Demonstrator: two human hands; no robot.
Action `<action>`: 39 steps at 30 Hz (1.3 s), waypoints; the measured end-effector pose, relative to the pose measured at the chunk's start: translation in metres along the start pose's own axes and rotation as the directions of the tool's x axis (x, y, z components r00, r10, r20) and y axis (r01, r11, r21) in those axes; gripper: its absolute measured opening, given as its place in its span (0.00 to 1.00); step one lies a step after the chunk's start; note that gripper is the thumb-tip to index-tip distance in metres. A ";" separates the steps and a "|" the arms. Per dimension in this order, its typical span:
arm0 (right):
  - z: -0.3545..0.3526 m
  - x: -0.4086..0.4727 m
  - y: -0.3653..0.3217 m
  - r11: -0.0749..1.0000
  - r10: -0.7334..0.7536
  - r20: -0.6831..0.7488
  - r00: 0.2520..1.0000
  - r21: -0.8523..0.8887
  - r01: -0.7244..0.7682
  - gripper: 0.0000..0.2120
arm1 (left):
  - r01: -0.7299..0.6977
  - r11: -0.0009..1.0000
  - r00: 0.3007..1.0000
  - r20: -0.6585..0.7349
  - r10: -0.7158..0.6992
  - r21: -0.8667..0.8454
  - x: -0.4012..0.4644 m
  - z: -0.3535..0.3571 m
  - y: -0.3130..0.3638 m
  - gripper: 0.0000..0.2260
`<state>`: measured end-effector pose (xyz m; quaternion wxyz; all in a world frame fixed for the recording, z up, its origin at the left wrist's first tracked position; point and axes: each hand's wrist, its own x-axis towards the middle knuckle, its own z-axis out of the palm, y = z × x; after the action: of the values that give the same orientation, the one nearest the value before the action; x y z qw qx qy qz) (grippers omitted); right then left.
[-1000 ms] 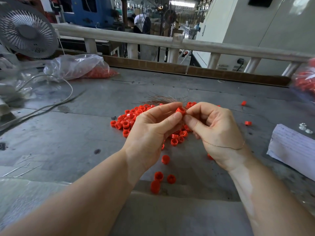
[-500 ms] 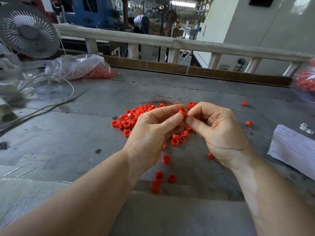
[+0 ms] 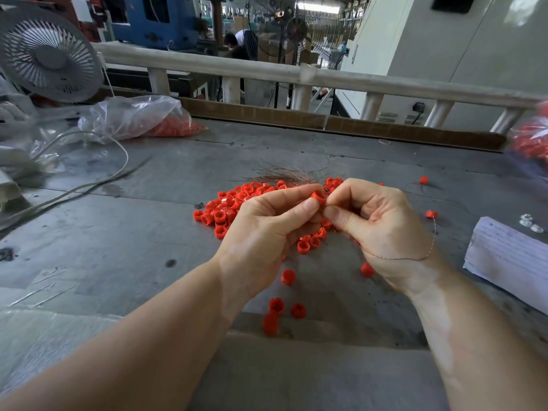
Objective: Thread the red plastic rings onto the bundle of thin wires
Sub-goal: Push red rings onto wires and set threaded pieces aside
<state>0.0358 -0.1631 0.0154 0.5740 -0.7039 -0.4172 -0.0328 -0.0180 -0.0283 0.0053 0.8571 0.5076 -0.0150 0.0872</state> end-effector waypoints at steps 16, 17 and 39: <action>0.006 0.000 0.005 0.976 -0.061 -0.139 0.988 -0.216 0.030 0.10 | 0.012 0.997 1.000 -0.018 -0.014 -0.072 0.003 -0.003 -0.001 0.10; 0.006 -0.001 0.005 0.968 -0.077 -0.141 0.987 -0.248 0.040 0.08 | 0.008 0.998 0.999 -0.036 -0.010 -0.060 0.003 -0.003 -0.002 0.10; 0.009 0.000 -0.004 0.831 0.460 -0.030 0.888 0.368 -0.418 0.11 | -0.255 0.864 0.962 0.021 0.273 0.434 -0.004 0.001 0.000 0.11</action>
<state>0.0296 -0.1559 0.0156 0.7057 -0.6636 -0.2089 0.1338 -0.0222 -0.0296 0.0050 0.7031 0.6762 -0.0470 0.2149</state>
